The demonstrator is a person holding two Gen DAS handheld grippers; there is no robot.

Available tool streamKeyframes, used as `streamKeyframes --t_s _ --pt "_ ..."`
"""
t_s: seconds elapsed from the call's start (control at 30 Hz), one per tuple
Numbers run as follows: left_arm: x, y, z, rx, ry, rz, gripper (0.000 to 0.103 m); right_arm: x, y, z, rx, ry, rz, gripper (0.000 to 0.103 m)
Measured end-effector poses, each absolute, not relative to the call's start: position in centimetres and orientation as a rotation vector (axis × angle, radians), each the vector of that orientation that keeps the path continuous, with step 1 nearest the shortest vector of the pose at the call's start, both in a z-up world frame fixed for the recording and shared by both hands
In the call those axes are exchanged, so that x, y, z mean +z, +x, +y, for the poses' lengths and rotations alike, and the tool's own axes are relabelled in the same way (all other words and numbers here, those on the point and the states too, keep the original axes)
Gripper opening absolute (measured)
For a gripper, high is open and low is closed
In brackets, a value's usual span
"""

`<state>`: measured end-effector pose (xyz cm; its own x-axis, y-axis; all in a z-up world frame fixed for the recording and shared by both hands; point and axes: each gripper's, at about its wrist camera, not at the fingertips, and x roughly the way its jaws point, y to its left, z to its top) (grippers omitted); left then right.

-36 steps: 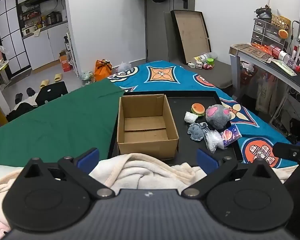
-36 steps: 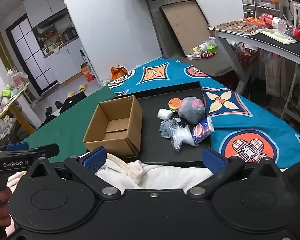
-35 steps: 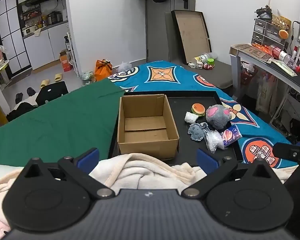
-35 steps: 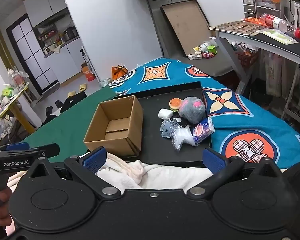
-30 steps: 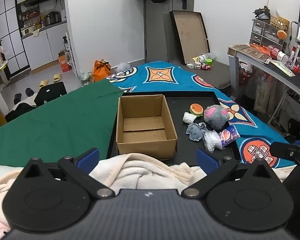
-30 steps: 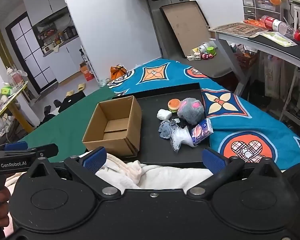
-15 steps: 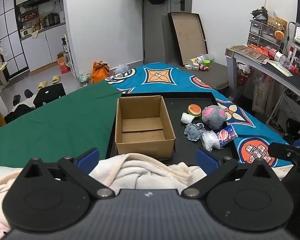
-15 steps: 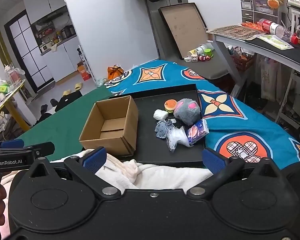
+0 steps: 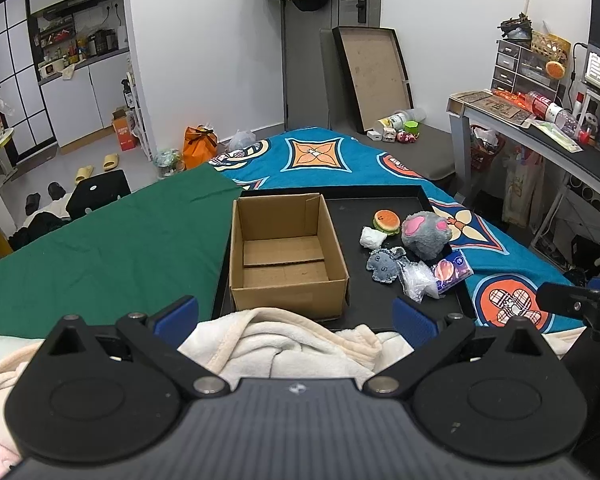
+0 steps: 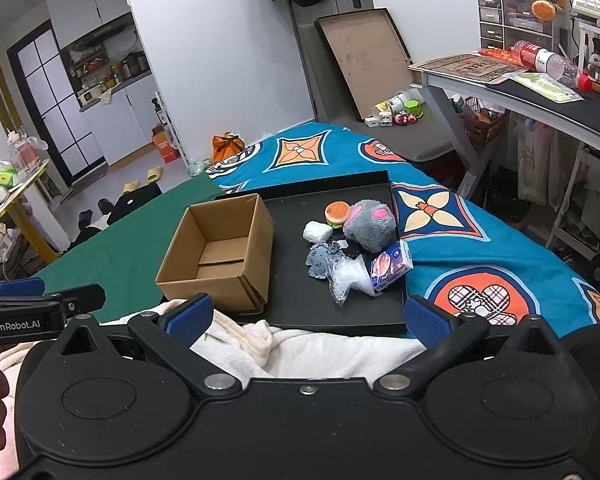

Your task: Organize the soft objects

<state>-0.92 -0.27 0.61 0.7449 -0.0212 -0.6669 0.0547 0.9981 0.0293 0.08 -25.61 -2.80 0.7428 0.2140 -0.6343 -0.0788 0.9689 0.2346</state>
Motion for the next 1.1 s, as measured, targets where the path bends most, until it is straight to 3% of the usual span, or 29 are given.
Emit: streamKeyframes --t_s 1.1 --pt "0.55 -1.29 -0.54 -0.046 0.050 0.728 0.102 -2.86 -0.22 -26.01 0.141 0.179 0.715 0.103"
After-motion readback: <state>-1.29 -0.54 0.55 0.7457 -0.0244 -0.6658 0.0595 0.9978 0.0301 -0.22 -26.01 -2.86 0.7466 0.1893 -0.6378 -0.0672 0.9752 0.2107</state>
